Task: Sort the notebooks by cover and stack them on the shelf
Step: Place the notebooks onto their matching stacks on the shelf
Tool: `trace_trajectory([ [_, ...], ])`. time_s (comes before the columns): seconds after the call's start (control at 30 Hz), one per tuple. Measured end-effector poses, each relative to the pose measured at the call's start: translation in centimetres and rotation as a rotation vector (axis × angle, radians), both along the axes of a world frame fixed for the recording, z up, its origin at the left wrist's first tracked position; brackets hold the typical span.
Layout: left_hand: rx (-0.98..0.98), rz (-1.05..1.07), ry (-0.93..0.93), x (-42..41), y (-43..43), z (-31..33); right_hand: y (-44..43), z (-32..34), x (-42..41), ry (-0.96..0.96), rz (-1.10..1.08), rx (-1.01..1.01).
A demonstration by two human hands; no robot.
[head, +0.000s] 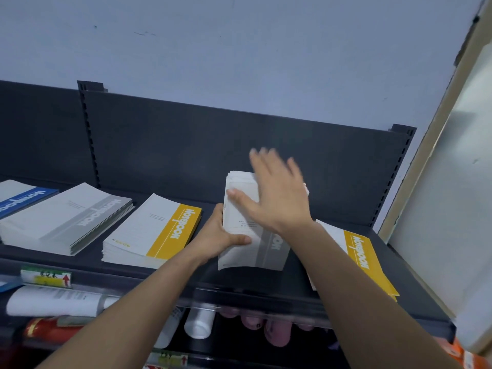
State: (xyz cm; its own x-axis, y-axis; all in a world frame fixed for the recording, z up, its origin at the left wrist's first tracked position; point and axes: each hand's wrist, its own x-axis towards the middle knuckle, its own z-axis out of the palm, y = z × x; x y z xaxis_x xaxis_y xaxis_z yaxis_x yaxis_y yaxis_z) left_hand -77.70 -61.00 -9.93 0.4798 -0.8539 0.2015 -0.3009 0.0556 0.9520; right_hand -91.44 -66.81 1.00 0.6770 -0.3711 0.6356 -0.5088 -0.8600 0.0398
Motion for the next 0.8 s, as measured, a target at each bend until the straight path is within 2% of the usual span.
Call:
trace_trajectory([
  [0.03,0.002,-0.009,-0.002,0.0,0.1,0.1,-0.1,0.1,0.2,0.158,0.000,0.045],
  [0.07,0.001,-0.024,0.000,0.0,0.2,0.1,-0.2,0.0,0.2,0.238,-0.002,0.070],
  [0.3,-0.041,-0.083,0.060,-0.3,0.5,0.9,-0.4,0.8,0.1,0.250,0.043,0.055],
  [0.37,-0.073,-0.081,0.093,-0.5,0.5,1.3,-0.7,0.6,-0.3,0.182,0.045,0.058],
  [0.4,-0.086,-0.076,0.112,-0.5,0.5,1.3,-0.8,0.0,-0.6,0.087,0.033,0.034],
  [0.47,-0.099,-0.056,0.128,-0.6,0.6,1.3,-1.0,-1.8,-1.5,-0.253,0.028,0.044],
  [0.5,-0.103,-0.042,0.126,-0.7,0.6,1.2,-0.8,-2.7,-2.0,-0.449,0.047,0.135],
  [0.57,-0.119,-0.017,0.119,-0.9,0.6,1.1,-1.1,-4.9,-2.4,-0.716,0.100,0.495],
  [0.67,-0.169,0.019,0.093,-1.7,0.7,0.6,-0.8,-7.7,-2.2,-0.789,0.191,1.056],
  [0.73,-0.186,0.040,0.078,-2.3,0.7,0.2,-0.4,-8.7,-2.4,-0.786,0.252,1.215],
  [0.8,-0.174,0.054,0.087,-2.4,0.6,0.2,-0.3,-8.9,-2.4,-0.795,0.269,1.248],
])
